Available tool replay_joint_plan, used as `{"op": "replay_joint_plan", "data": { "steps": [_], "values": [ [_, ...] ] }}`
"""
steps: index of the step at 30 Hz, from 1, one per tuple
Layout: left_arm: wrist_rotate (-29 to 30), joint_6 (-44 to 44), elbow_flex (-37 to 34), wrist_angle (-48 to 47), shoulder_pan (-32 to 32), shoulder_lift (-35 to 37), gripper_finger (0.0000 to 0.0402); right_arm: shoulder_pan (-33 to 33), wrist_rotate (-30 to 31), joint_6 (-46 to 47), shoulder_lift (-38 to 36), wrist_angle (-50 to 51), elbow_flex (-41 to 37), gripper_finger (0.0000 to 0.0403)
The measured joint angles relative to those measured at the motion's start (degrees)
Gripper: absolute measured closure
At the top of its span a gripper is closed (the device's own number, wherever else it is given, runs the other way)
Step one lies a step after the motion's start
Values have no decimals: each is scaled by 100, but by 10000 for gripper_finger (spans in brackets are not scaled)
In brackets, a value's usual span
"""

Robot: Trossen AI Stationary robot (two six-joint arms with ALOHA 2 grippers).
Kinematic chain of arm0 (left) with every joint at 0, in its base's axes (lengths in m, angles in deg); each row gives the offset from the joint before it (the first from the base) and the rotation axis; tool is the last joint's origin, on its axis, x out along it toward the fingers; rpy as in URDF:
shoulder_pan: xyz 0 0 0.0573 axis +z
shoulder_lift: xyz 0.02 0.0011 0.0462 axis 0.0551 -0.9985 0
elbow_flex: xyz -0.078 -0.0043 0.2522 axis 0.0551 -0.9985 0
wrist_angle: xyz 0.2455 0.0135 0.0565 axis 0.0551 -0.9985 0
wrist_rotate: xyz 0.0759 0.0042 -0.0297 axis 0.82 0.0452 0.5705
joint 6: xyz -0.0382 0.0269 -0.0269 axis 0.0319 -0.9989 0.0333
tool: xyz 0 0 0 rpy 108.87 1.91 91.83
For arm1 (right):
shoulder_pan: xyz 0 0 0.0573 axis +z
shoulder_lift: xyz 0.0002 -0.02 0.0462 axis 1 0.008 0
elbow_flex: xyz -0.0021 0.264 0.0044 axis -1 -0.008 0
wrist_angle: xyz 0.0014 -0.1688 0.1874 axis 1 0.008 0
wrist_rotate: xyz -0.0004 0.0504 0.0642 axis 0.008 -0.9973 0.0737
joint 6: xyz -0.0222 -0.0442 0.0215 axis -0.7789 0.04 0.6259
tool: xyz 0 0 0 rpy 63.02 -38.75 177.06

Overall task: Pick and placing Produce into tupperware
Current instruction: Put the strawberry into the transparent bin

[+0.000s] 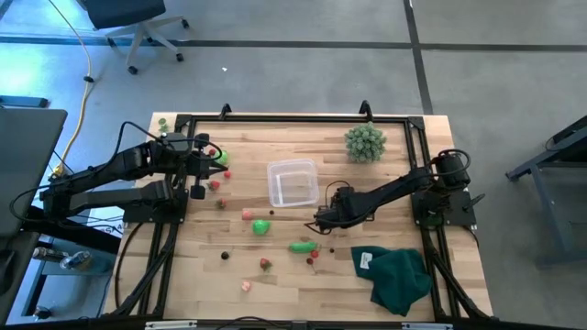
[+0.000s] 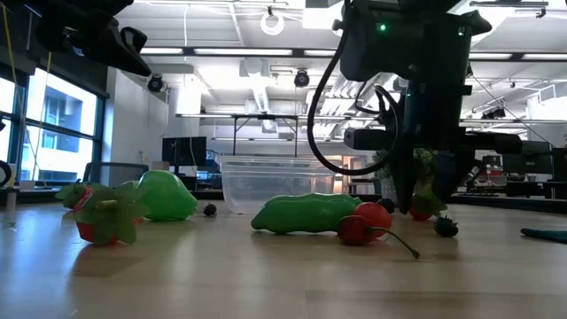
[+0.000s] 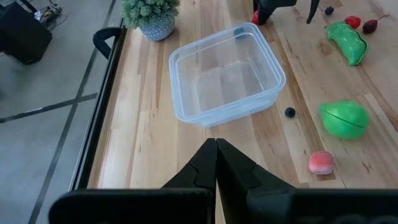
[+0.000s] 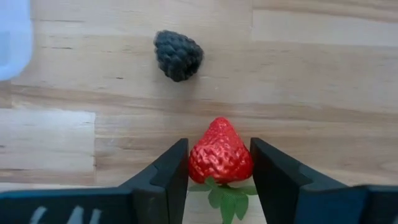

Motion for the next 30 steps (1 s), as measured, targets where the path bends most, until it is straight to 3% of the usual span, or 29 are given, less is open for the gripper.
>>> {"op": "replay_joint_plan", "data": {
  "steps": [6, 13, 22, 30],
  "values": [
    [0, 1, 0, 0, 1, -2, 401, 124, 276, -25, -158, -63, 0, 265],
    [0, 0, 0, 0, 1, 0, 401, 316, 1137, -592, -579, -370, 0, 265],
    [0, 1, 0, 0, 0, -2, 401, 289, 2691, -3383, -1169, -1923, 0, 265],
    [1, 0, 0, 0, -1, 0, 401, -163, 2327, -5883, -1320, -3935, 2, 265]
  ]
}}
